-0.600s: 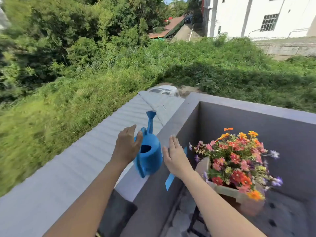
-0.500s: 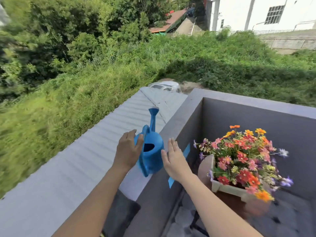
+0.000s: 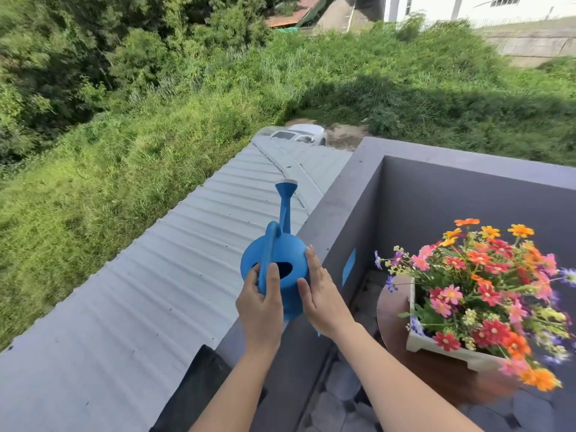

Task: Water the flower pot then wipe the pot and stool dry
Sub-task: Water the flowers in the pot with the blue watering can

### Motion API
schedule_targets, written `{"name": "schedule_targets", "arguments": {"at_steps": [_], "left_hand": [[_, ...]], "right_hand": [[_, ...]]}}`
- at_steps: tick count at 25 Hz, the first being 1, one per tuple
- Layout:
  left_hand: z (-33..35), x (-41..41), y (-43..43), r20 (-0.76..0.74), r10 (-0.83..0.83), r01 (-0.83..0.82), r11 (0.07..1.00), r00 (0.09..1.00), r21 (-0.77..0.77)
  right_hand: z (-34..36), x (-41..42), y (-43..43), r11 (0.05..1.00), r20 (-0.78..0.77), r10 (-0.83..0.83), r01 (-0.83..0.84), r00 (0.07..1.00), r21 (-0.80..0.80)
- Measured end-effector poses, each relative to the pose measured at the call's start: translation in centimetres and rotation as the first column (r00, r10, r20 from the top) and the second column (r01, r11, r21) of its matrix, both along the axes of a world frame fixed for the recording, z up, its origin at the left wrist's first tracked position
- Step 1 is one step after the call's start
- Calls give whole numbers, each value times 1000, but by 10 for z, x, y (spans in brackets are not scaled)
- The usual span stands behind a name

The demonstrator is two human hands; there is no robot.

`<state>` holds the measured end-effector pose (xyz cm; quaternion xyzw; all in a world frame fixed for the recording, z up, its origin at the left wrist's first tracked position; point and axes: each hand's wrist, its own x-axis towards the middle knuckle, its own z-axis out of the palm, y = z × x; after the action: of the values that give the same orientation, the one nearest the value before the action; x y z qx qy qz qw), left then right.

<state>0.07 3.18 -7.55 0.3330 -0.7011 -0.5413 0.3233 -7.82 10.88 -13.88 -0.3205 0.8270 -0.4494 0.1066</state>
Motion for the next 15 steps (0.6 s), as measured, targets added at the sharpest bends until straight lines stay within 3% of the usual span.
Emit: {"name": "schedule_targets", "arguments": {"at_steps": [4, 9, 15], "left_hand": [[6, -3, -6, -52, 48, -49, 999, 997, -14], [55, 1, -21, -55, -91, 88, 994, 994, -64], [139, 9, -6, -107, -269, 243, 948, 957, -207]], "right_hand": [[-2, 1, -6, 998, -27, -28, 26, 999, -58], [26, 14, -7, 957, -116, -198, 166, 973, -238], [80, 34, 11, 865, -256, -432, 317, 865, -390]]}}
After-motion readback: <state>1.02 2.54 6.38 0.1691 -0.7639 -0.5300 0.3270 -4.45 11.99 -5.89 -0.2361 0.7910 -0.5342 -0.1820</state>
